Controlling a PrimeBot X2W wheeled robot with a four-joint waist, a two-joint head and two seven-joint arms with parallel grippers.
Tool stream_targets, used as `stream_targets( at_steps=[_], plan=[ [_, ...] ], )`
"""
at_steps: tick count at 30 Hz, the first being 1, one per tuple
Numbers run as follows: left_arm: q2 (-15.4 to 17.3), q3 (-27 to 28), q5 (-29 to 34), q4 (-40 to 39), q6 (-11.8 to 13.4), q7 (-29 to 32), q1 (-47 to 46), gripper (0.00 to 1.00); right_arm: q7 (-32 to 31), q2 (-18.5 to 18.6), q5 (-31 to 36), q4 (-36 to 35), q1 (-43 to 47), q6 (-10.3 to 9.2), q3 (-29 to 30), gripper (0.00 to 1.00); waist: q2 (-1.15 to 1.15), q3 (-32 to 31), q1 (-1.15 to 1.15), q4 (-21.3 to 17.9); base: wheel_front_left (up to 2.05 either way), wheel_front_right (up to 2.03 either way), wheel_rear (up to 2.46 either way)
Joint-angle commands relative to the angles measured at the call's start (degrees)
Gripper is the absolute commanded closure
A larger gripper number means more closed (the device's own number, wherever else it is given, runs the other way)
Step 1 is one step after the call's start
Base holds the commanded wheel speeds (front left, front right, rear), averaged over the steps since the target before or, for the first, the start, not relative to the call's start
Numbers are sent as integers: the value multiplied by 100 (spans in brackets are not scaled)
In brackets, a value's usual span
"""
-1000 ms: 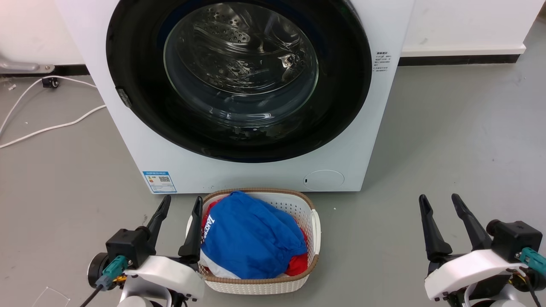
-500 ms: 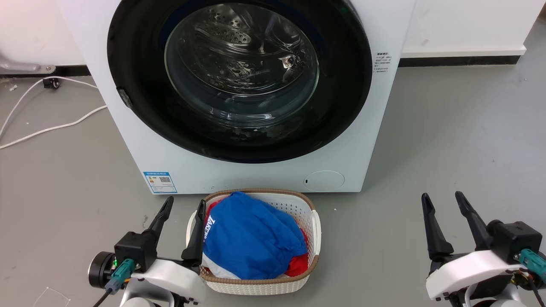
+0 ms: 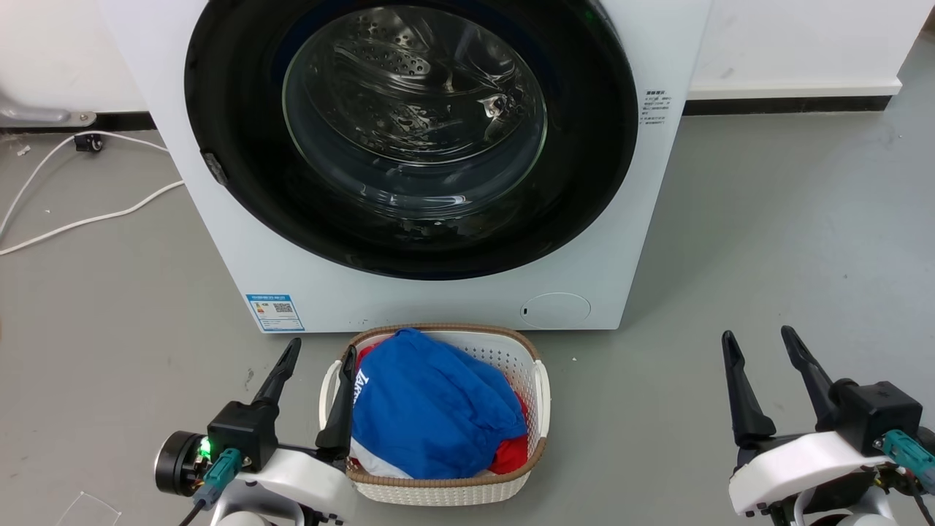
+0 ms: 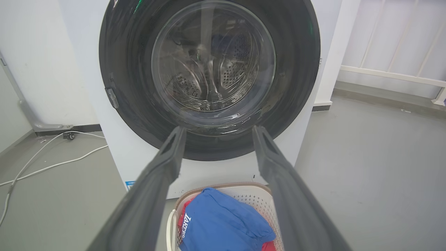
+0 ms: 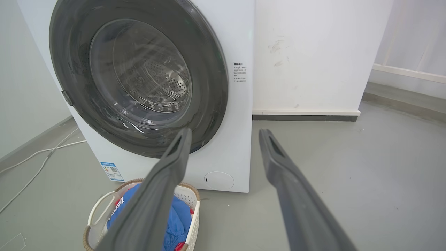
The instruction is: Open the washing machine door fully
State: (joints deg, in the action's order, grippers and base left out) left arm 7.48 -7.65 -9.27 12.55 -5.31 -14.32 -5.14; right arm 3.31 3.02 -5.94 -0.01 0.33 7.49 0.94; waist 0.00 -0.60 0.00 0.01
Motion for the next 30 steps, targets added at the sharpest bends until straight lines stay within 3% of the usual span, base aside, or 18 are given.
stream_targets(
  at_steps=[1,17,18,19,20,27,30],
  plan=[
    [-9,3,98,3,-8,-53,-77,0,47,-20,96,-3,24,0,3,0,0,-1,0,1,0,0,0],
    [-120,130,139,143,-72,-90,-100,0,117,-21,16,119,-14,0,55,0,0,4,0,19,0,0,0],
    [-127,133,145,150,-69,-90,-106,0,113,-21,-19,129,-13,0,54,11,0,3,0,20,0,0,0],
    [-135,135,149,152,-73,-90,-113,0,111,-21,-29,132,-13,1,57,61,0,2,0,23,0,0,0],
    [-139,140,150,155,-78,-90,-118,0,111,-21,-36,133,-14,1,57,100,0,2,0,26,0,0,0],
    [-165,175,179,174,-101,-90,-111,0,66,-21,-242,170,2,0,72,100,0,-4,0,42,0,0,0],
    [-185,204,176,180,-98,-90,-107,0,7,-20,-1983,428,12,1,234,100,0,-24,0,61,0,0,0]
  ],
)
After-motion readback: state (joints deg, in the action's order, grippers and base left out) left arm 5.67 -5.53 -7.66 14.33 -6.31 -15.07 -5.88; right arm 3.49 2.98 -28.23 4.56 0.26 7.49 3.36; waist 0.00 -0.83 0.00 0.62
